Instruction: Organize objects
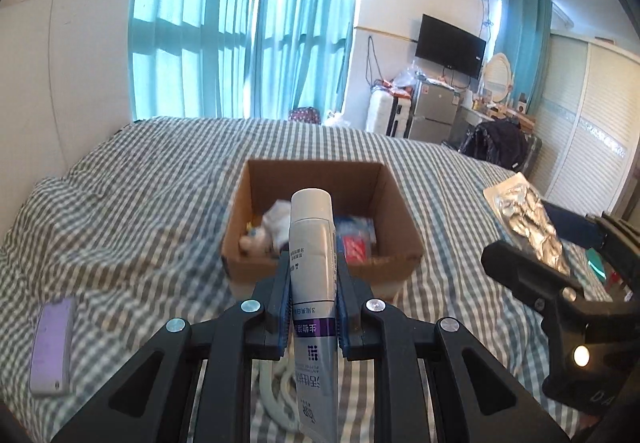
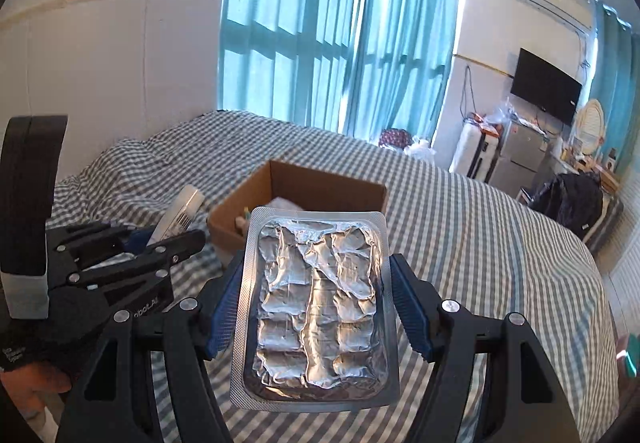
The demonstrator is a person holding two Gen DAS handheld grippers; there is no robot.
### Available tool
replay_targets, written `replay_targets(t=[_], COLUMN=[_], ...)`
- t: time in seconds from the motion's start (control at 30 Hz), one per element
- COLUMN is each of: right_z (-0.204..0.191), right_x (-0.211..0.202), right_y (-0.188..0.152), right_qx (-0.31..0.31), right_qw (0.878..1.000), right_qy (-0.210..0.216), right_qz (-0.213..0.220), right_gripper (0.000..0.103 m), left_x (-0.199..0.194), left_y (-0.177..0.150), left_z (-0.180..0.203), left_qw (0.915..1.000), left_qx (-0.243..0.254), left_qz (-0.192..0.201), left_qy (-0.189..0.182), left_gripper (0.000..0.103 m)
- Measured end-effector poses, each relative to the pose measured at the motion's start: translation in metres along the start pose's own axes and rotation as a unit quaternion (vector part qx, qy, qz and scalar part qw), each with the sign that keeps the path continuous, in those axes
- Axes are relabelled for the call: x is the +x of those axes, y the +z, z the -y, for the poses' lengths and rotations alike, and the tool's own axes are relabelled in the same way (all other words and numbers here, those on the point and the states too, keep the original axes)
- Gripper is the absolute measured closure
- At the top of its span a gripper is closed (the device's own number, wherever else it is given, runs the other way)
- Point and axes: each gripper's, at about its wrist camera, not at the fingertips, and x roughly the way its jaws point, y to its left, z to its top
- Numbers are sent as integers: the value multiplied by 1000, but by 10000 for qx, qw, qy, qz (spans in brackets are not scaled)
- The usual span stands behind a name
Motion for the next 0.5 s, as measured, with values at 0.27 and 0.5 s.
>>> replay_targets(t=[0.27, 0.5], right_z=[18, 29], right_x=[46, 89], right_y=[36, 69], right_qx=[116, 191], right_qw=[9998, 9995], right_qy=[147, 184], right_qz=[44, 180], right_gripper=[35, 35], left_x=[36, 76], left_y=[42, 73], left_z=[-6, -12], left_qw=[9998, 9997], left_qx=[143, 157], left_qz=[130, 153], left_qy=[87, 95], left_gripper=[85, 85])
